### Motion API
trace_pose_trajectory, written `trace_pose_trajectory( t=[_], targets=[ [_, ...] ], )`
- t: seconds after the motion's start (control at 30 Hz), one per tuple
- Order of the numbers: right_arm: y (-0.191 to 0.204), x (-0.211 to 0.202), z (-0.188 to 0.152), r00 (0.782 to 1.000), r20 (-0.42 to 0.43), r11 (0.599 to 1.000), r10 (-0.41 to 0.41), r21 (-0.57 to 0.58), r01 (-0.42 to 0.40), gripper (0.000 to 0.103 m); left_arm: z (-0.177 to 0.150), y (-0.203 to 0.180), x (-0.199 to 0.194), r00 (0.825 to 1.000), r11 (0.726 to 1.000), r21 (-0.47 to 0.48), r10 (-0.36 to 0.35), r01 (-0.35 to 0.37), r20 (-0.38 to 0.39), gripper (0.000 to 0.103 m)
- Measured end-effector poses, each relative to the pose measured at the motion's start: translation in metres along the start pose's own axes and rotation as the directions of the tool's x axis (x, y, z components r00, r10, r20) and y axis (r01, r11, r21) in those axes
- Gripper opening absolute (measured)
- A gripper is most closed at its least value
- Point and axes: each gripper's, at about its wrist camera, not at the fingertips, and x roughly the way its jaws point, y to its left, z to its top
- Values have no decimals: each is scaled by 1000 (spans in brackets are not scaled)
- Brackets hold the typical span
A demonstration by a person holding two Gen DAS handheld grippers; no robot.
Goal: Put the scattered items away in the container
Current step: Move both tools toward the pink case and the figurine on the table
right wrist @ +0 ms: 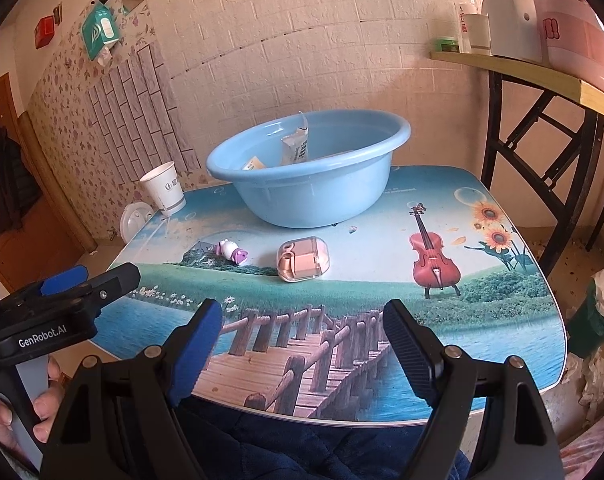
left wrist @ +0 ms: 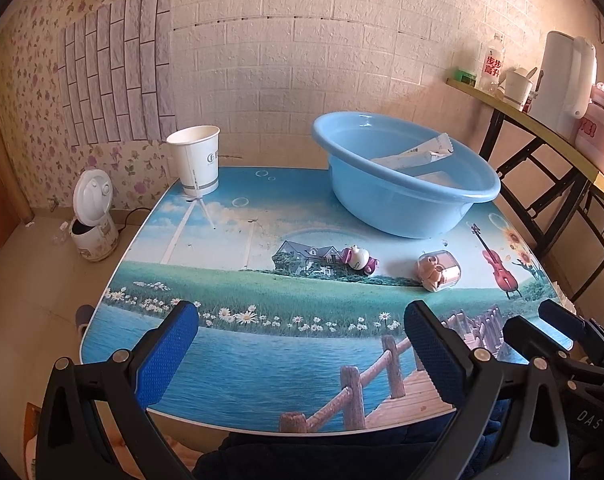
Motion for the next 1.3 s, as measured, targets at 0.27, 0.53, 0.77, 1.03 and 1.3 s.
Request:
trace_pose_trajectory(
  t=[0.27,0.53,0.77,1.03,1.3],
  targets=[
    [-2,8,-1,1000,-20,1000,-8,-4,8,84,-1,0,7,1000,1000,0,-3,3,-16,103],
    [-3,14,-2,999,-32,1000,-10,1,10,84,-1,1,12,1000,1000,-6,-2,2,-26,103],
    [-4,17,-4,999,-41,1000,-9,4,9,84,-2,1,14,1000,1000,-7,-2,2,-31,103],
    [-6,19,-4,999,-47,1000,-9,8,10,84,-3,3,17,999,1000,-17,0,-1,-38,103],
    [-7,19,-4,999,-47,1000,-8,7,8,84,-3,7,21,999,1000,-27,2,-3,-46,103]
  ],
)
